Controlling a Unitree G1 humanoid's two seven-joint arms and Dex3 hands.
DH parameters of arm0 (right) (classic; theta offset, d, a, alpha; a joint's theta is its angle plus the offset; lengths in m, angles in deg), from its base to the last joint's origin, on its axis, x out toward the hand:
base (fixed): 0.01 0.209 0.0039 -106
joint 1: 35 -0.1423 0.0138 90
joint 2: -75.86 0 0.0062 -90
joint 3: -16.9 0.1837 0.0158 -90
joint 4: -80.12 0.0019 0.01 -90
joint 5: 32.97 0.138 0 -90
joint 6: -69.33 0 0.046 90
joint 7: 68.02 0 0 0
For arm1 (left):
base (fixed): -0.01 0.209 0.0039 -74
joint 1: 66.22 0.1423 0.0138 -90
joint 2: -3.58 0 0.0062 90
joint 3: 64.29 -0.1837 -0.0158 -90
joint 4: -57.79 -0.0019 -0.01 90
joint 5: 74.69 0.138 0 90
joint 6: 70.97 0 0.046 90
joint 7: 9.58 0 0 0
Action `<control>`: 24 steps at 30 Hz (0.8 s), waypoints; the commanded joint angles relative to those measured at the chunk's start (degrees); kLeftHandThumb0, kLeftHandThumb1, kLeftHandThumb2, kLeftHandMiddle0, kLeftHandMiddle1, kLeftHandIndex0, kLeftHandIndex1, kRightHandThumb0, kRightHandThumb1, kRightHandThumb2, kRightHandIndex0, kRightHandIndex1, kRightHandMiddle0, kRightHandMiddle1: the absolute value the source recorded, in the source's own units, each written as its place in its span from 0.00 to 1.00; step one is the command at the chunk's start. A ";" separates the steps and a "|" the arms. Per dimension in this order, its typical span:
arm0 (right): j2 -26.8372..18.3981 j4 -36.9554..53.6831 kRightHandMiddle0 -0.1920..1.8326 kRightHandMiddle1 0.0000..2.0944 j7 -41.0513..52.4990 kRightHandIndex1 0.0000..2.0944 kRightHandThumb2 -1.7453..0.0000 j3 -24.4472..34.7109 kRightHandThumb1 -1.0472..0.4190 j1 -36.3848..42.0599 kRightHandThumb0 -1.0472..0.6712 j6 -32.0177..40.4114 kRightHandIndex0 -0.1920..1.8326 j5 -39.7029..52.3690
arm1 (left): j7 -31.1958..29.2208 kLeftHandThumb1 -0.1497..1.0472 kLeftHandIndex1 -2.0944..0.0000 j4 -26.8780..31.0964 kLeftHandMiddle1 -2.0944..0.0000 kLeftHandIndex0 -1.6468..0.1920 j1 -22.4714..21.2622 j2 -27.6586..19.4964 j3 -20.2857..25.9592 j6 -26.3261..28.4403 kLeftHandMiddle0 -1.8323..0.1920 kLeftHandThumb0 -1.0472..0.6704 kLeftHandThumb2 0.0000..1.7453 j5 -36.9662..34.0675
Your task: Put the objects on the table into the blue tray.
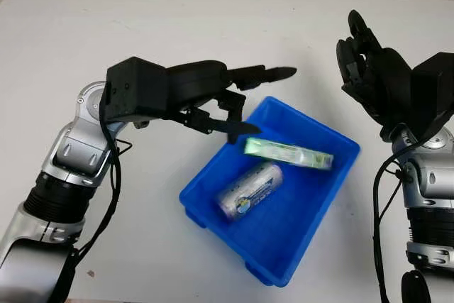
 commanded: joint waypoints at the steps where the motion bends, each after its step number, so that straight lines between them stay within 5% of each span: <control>1: 0.08 -0.12 0.00 0.00 -0.17 0.00 0.63 0.21 0.00 0.06 0.25 -0.85 0.00 -0.13 | 3.43 1.00 0.97 -4.93 0.97 0.89 -1.58 1.79 2.83 -3.11 0.90 0.26 0.32 -0.68; 5: 0.36 -0.20 0.00 0.01 -0.43 0.00 0.63 0.45 0.00 0.18 0.25 -1.46 0.00 0.07 | 10.71 1.00 0.98 -15.49 0.98 0.90 -5.01 5.94 9.22 -0.71 0.92 0.23 0.31 -5.37; 11: 0.77 -0.09 0.00 0.00 0.06 0.00 0.62 0.78 0.00 0.49 0.25 -1.82 0.00 1.27 | 13.99 1.00 0.98 -29.32 0.98 0.92 -8.58 6.49 15.21 -1.82 0.94 0.22 0.33 -9.09; 24: 1.73 -0.42 0.00 0.00 -0.44 0.00 0.59 0.98 0.00 0.24 0.26 -1.73 0.00 2.17 | 17.24 1.00 1.00 -39.92 1.00 1.00 -8.66 5.98 18.66 -4.70 1.00 0.22 0.40 -9.29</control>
